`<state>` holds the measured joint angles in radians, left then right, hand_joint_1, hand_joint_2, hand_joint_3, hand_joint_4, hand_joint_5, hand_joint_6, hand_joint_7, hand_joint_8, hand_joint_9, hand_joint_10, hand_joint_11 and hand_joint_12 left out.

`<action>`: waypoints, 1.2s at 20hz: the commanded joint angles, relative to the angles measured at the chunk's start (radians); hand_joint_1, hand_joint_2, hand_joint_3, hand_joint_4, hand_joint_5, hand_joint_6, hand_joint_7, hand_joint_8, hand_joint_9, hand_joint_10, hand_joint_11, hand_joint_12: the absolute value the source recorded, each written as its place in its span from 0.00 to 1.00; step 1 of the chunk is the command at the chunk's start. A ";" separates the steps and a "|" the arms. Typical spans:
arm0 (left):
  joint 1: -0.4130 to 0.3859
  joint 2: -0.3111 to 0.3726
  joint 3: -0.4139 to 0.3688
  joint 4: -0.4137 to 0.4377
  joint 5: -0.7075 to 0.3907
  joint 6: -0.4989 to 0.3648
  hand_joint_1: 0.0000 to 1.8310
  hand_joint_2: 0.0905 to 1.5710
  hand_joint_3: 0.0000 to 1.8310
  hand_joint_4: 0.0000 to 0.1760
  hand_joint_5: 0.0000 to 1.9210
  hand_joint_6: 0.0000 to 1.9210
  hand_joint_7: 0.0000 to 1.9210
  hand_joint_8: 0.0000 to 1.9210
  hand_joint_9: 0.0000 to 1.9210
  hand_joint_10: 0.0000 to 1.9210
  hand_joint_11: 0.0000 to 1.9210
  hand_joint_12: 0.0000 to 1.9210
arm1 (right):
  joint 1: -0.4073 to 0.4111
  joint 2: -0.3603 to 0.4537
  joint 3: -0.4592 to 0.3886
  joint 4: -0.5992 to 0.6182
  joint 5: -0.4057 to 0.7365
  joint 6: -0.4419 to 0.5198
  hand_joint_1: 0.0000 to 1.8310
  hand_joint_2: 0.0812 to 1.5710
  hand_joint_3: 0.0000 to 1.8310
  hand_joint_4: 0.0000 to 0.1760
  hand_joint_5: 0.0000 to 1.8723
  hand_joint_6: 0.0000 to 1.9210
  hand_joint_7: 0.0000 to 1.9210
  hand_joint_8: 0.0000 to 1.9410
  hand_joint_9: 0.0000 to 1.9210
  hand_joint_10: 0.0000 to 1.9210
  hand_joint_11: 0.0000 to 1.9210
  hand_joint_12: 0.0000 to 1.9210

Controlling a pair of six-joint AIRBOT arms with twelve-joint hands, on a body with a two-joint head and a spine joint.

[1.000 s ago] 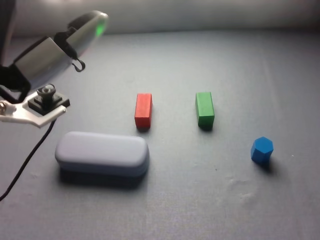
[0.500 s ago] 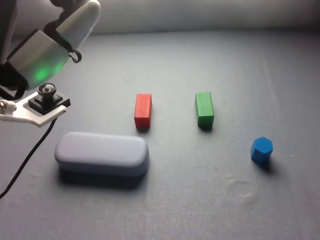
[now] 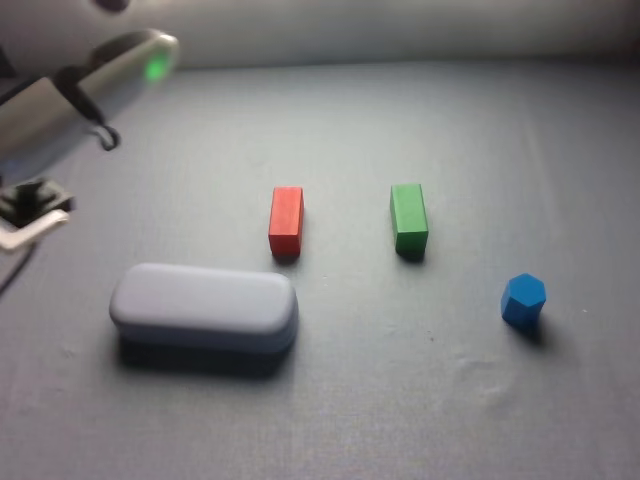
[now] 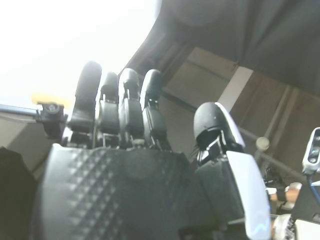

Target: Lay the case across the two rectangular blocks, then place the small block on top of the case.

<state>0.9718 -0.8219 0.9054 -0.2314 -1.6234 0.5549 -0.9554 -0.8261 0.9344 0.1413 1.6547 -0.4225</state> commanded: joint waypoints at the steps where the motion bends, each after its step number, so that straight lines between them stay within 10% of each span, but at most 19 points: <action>1: -0.001 0.015 -0.002 0.010 -0.108 0.009 0.47 0.80 0.00 0.93 0.36 0.74 0.49 0.30 0.37 0.60 0.08 0.91 | 0.001 0.009 0.000 0.005 0.111 -0.005 0.00 0.93 0.00 0.00 0.06 0.43 0.11 0.02 0.00 0.20 0.00 1.00; 2: 0.012 0.031 -0.004 0.013 -0.108 0.017 0.34 0.81 0.00 0.00 0.43 0.44 0.50 0.23 0.34 0.56 0.05 0.88 | -0.006 0.013 0.001 0.005 0.111 -0.014 0.00 0.93 0.00 0.00 0.06 0.43 0.11 0.02 0.00 0.20 0.00 1.00; 3: 0.019 0.039 -0.004 0.017 -0.108 0.025 0.49 0.77 0.00 0.36 0.42 0.61 0.50 0.20 0.34 0.52 0.03 0.89 | -0.012 0.010 0.004 0.005 0.111 -0.019 0.00 0.93 0.00 0.00 0.05 0.43 0.11 0.02 0.00 0.20 0.00 1.00; 4: 0.025 0.044 -0.004 0.023 -0.108 0.035 0.32 0.82 0.00 0.00 0.25 0.35 0.33 0.08 0.19 0.43 0.01 0.81 | -0.017 0.005 0.010 0.002 0.110 -0.019 0.00 0.93 0.00 0.00 0.05 0.43 0.11 0.02 0.00 0.20 0.00 1.00; 7: 0.041 0.038 -0.001 0.029 -0.108 0.041 0.28 0.81 0.00 0.00 0.29 0.03 0.28 0.00 0.21 0.19 0.00 0.78 | -0.045 -0.011 0.025 -0.001 0.110 -0.017 0.00 0.93 0.00 0.00 0.05 0.43 0.11 0.02 0.00 0.20 0.00 1.00; 11: 0.144 -0.010 0.023 -0.057 -0.107 0.059 0.00 0.76 0.00 0.05 0.15 0.00 0.18 0.00 0.17 0.01 0.00 0.71 | -0.101 -0.053 0.069 0.021 0.109 -0.019 0.00 0.93 0.00 0.00 0.05 0.43 0.11 0.02 0.00 0.20 0.00 1.00; 14: 0.171 0.011 -0.004 -0.102 -0.107 0.124 0.06 0.69 0.00 0.87 0.12 0.00 0.13 0.00 0.10 0.00 0.00 0.67 | -0.144 -0.017 0.072 0.031 0.109 -0.023 0.00 0.93 0.00 0.00 0.05 0.43 0.11 0.02 0.00 0.20 0.00 1.00; 16: 0.193 0.034 -0.028 -0.125 -0.088 0.210 0.12 0.63 0.00 0.98 0.05 0.00 0.06 0.00 0.05 0.00 0.00 0.71 | -0.199 0.010 0.072 0.039 0.086 -0.043 0.00 0.93 0.00 0.00 0.05 0.43 0.11 0.02 0.00 0.20 0.00 1.00; 18: 0.196 0.044 -0.037 -0.138 -0.062 0.259 0.20 0.49 0.00 1.00 0.01 0.00 0.02 0.00 0.03 0.01 0.00 0.54 | -0.198 0.024 0.073 0.033 0.030 -0.058 0.00 0.93 0.00 0.00 0.05 0.43 0.12 0.02 0.00 0.20 0.00 1.00; 19: 0.200 0.051 -0.039 -0.142 -0.040 0.273 0.28 0.49 0.00 1.00 0.00 0.00 0.00 0.00 0.01 0.00 0.00 0.11 | -0.196 0.029 0.079 0.027 -0.014 -0.064 0.00 0.93 0.00 0.00 0.05 0.43 0.12 0.02 0.00 0.20 0.00 1.00; 20: 0.201 0.056 -0.038 -0.142 -0.026 0.277 0.33 0.48 0.00 0.93 0.00 0.00 0.00 0.00 0.00 0.00 0.00 0.02 | -0.196 0.031 0.082 0.024 -0.034 -0.064 0.00 0.93 0.00 0.00 0.05 0.43 0.12 0.02 0.00 0.20 0.00 1.00; 22: 0.202 0.067 -0.034 -0.142 0.028 0.291 0.35 0.49 0.00 0.31 0.00 0.00 0.00 0.00 0.00 0.00 0.00 0.00 | -0.196 0.036 0.089 0.015 -0.085 -0.065 0.00 0.93 0.00 0.00 0.05 0.43 0.12 0.02 0.00 0.20 0.00 1.00; 24: 0.202 0.077 -0.026 -0.139 0.099 0.306 0.33 0.49 0.00 0.55 0.00 0.00 0.00 0.00 0.00 0.00 0.00 0.00 | -0.196 0.037 0.100 -0.001 -0.143 -0.065 0.00 0.93 0.00 0.00 0.05 0.43 0.12 0.01 0.00 0.20 0.00 1.00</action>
<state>1.1778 -0.7494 0.8764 -0.3901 -1.4338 0.8635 -1.1625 -0.7956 1.0294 0.1188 1.4067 -0.4919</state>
